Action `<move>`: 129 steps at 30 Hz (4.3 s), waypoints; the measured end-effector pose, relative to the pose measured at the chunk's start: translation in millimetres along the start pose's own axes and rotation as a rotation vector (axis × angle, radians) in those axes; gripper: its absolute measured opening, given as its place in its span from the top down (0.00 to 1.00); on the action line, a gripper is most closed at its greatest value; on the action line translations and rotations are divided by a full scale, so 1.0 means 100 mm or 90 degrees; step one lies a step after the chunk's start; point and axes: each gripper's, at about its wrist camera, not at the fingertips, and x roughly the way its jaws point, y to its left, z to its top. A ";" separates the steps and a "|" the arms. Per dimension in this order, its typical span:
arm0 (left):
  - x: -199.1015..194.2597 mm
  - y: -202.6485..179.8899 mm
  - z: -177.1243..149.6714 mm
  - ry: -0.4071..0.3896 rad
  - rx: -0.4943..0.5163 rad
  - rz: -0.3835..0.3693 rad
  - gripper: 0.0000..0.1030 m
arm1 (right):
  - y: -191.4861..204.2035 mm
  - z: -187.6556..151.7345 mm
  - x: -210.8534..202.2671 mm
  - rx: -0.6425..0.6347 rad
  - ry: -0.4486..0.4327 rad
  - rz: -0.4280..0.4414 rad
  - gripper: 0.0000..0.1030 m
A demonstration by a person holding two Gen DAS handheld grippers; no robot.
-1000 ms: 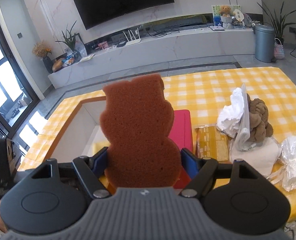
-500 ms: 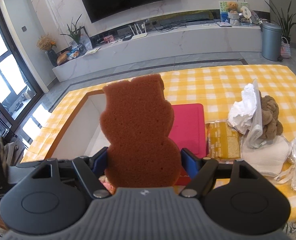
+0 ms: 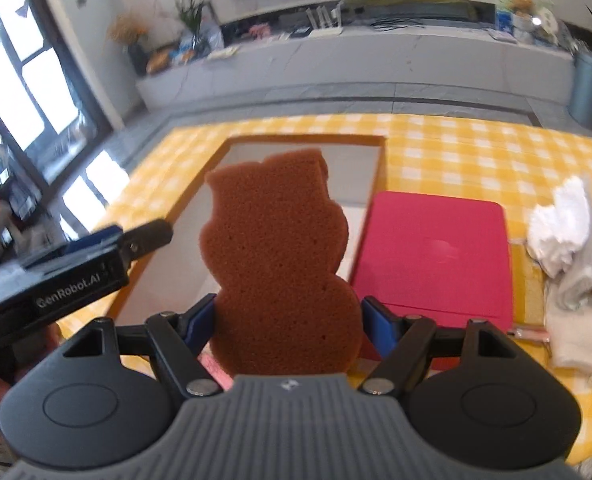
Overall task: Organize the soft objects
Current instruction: 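Lower the brown sponge into the white box and open the right gripper, then move the right gripper back to the table and grasp the plastic-wrapped white item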
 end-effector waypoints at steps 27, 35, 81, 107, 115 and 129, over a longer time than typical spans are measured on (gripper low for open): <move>-0.04 0.30 0.05 -0.014 -0.035 0.043 0.22 | 0.77 0.32 0.97 -0.279 0.046 -0.061 0.27; 0.03 0.61 0.05 -0.005 -0.087 0.119 0.22 | 0.96 0.31 1.59 -0.461 0.095 -0.056 0.27; -0.10 -0.28 0.15 -0.064 0.038 0.210 0.22 | 0.17 0.36 0.13 -0.323 -0.050 -0.064 0.05; 0.36 -2.19 -0.57 0.045 0.225 -0.143 0.24 | -2.49 -0.70 -0.52 0.072 -0.031 -0.374 0.05; 0.55 -2.39 -0.81 0.107 0.277 -0.167 0.24 | -3.06 -0.80 -0.23 0.205 -0.026 -0.401 0.05; 0.47 -2.39 -0.86 0.117 0.293 -0.172 0.25 | -3.21 -0.98 -0.19 0.267 0.034 -0.341 0.46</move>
